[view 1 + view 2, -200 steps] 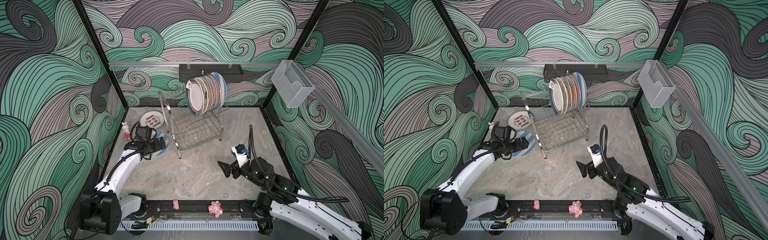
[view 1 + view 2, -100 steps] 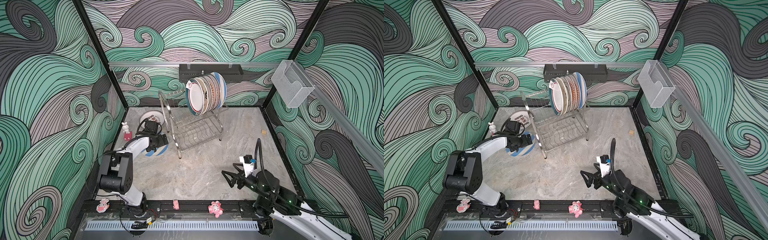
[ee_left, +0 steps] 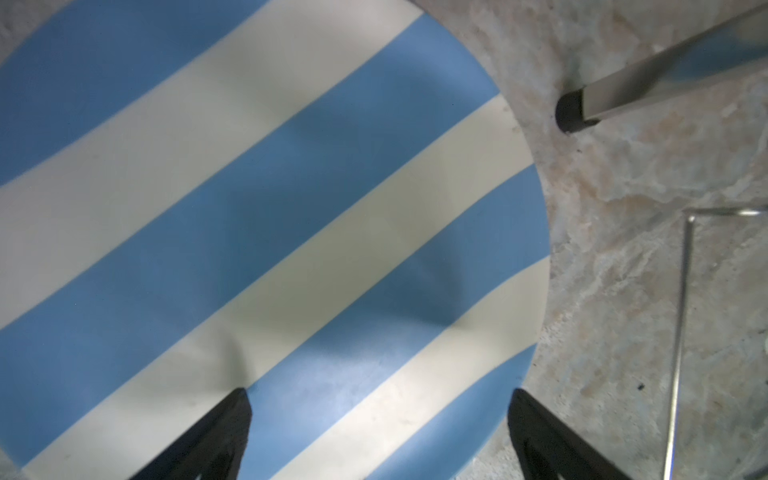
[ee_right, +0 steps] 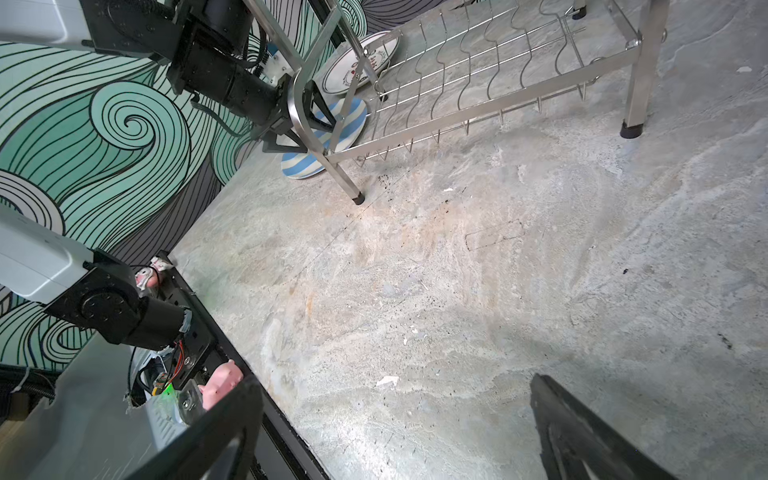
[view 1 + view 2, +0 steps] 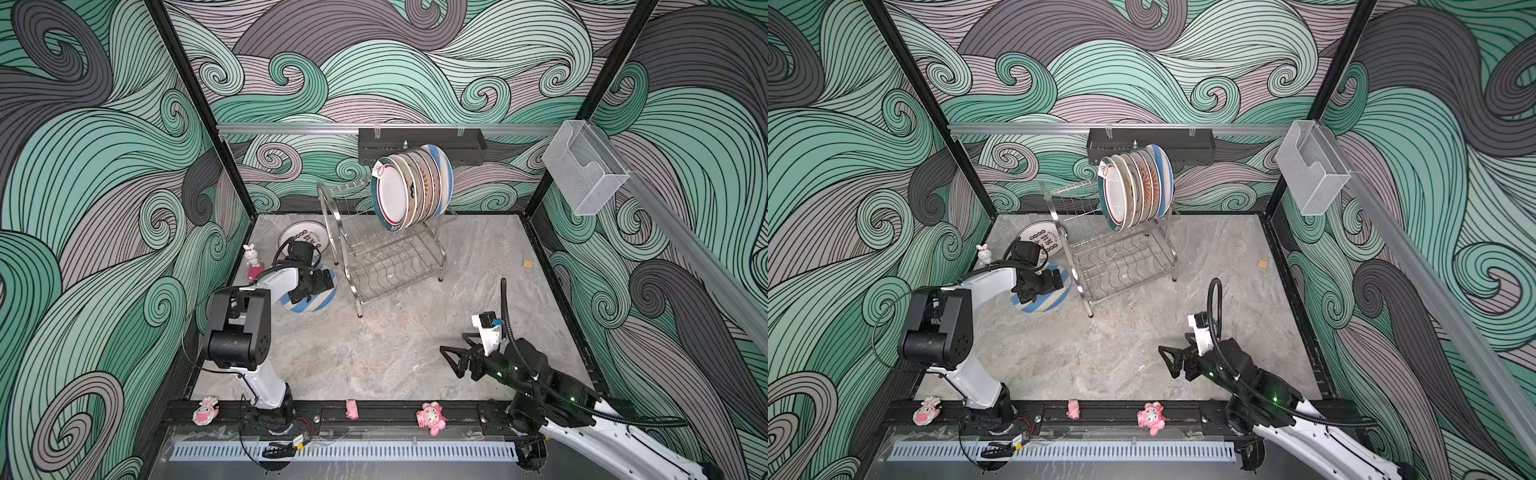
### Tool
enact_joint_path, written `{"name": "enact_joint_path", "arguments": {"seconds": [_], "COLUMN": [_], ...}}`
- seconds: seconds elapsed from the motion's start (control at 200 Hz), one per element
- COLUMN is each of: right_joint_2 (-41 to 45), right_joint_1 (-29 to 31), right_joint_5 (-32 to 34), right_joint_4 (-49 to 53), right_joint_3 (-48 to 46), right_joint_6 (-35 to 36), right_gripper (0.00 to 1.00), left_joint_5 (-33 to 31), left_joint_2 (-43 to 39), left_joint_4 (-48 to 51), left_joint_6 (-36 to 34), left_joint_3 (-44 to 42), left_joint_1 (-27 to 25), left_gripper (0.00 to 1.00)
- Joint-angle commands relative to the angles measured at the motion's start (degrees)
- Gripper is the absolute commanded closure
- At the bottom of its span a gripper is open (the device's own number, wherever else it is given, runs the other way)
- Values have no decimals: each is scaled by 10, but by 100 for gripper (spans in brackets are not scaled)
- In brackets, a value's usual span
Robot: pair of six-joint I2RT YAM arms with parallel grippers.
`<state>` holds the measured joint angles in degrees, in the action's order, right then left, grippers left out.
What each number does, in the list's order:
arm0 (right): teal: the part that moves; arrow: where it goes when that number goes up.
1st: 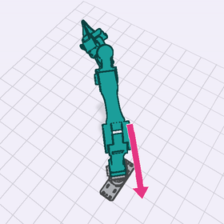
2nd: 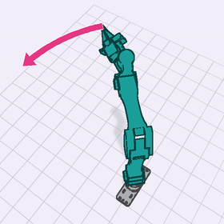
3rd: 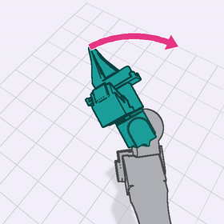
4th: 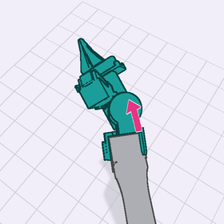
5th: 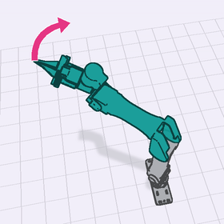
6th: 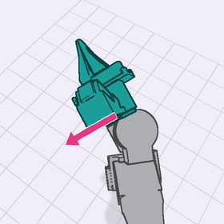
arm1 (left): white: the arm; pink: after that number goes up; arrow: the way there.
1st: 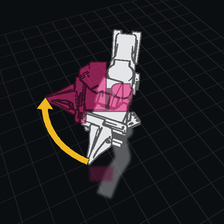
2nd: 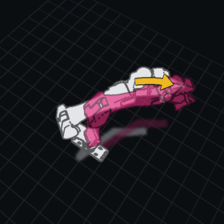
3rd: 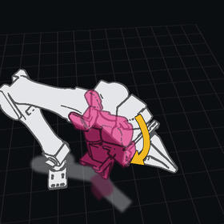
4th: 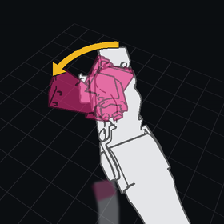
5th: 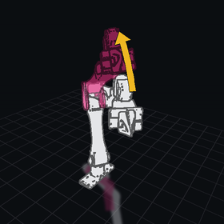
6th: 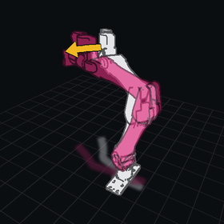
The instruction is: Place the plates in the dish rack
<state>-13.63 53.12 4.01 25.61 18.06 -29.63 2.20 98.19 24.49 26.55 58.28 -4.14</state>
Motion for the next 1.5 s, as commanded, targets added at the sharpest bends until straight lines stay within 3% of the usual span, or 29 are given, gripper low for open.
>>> {"name": "enact_joint_path", "arguments": {"seconds": [0.0, 0.255, 0.47, 0.751, 1.006, 1.221, 1.491], "right_joint_2": [-24, -137, -152, -191, -230, -248, -274], "right_joint_1": [-1, -2, -4, -26, -64, -88, -106], "right_joint_5": [-1, -10, 12, 1, -35, -63, -97], "right_joint_4": [21, 28, 16, 19, 26, 13, 3], "right_joint_3": [17, 66, 82, 108, 142, 151, 154], "right_joint_6": [-3, 22, 33, 38, 28, 30, 31], "right_gripper": [0, 0, 1, 0, 0, 0, 1], "left_joint_5": [21, 37, 66, 74, 60, 84, 90], "left_joint_2": [17, 15, -15, -60, -113, -128, -163], "left_joint_4": [-11, -19, -35, -39, -4, -34, -41], "left_joint_6": [-2, 15, 39, 74, 99, 139, 195], "left_joint_3": [16, -20, -96, -180, -188, -233, -267], "left_joint_1": [7, 8, 1, -54, -115, -133, -198], "left_gripper": [1, 1, 2, 2, 1, 1, 1]}}
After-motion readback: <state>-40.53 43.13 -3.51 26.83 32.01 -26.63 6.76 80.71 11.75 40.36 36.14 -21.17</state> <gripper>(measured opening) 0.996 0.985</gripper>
